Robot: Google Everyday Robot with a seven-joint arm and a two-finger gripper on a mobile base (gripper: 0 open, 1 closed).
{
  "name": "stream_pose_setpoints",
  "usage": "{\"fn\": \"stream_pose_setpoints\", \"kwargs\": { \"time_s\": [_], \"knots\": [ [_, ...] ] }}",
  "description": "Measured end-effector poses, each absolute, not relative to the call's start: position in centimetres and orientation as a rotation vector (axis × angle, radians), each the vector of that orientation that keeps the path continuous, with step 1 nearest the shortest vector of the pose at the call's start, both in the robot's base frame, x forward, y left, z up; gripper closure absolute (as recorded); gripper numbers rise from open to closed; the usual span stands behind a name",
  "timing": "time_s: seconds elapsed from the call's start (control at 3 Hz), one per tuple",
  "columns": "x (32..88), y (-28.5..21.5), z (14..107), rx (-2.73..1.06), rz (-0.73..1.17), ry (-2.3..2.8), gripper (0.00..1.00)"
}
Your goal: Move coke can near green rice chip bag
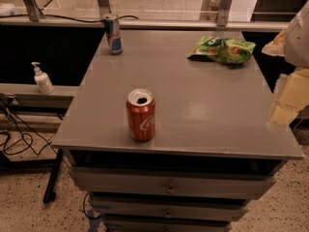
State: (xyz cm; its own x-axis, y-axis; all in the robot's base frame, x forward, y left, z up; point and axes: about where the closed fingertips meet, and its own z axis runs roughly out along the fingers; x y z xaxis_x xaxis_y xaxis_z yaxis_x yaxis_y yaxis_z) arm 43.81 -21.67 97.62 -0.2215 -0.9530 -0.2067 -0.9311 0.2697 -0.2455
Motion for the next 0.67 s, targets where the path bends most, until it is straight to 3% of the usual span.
{"fn": "stream_pose_setpoints", "kwargs": {
  "time_s": [0.67],
  "knots": [
    [43.85, -21.42, 97.62, -1.712, -0.085, 2.222, 0.0]
  ]
}}
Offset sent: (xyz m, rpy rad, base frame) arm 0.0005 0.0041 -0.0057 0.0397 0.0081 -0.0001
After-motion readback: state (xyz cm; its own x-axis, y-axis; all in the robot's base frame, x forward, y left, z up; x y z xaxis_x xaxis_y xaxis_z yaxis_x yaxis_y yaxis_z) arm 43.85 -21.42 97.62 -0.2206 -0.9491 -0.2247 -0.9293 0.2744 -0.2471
